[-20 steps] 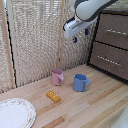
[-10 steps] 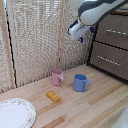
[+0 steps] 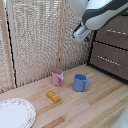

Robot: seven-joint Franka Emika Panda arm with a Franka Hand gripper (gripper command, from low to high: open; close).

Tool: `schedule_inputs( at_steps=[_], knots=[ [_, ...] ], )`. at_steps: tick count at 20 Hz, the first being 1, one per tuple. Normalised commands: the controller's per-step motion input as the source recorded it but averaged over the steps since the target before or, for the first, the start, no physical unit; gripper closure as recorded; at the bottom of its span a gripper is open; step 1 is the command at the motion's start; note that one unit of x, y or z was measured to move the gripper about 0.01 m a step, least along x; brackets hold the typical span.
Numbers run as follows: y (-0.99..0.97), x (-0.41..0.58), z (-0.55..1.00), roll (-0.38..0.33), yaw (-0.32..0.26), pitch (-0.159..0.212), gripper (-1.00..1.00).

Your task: Propose to navigate your clamp on the clench of the first drawer. Use gentle force to register to the cabinet. Send posterior your swing mandate till over it lurks, a cup of pink essence. Fortify your grip after aiming concentric with the pink cup’s periphery. Manoeuvre the pink towards the cabinet's top. Drop your compression till the cup is resting inside.

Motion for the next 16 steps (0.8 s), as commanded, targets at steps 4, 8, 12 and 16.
schedule_inputs(
  at_steps=[4, 8, 12, 16],
  knots=[
    [-0.23, -0.196, 0.0, -0.375, 0.091, 0.0, -1.0],
    [-0.24, -0.211, 0.0, -0.375, 0.097, -0.004, -1.0],
    [-0.22, -0.199, 0.0, -0.375, 0.111, -0.002, -1.0],
    [-0.21, -0.172, -0.01, -0.375, 0.108, 0.0, -1.0]
  ],
)
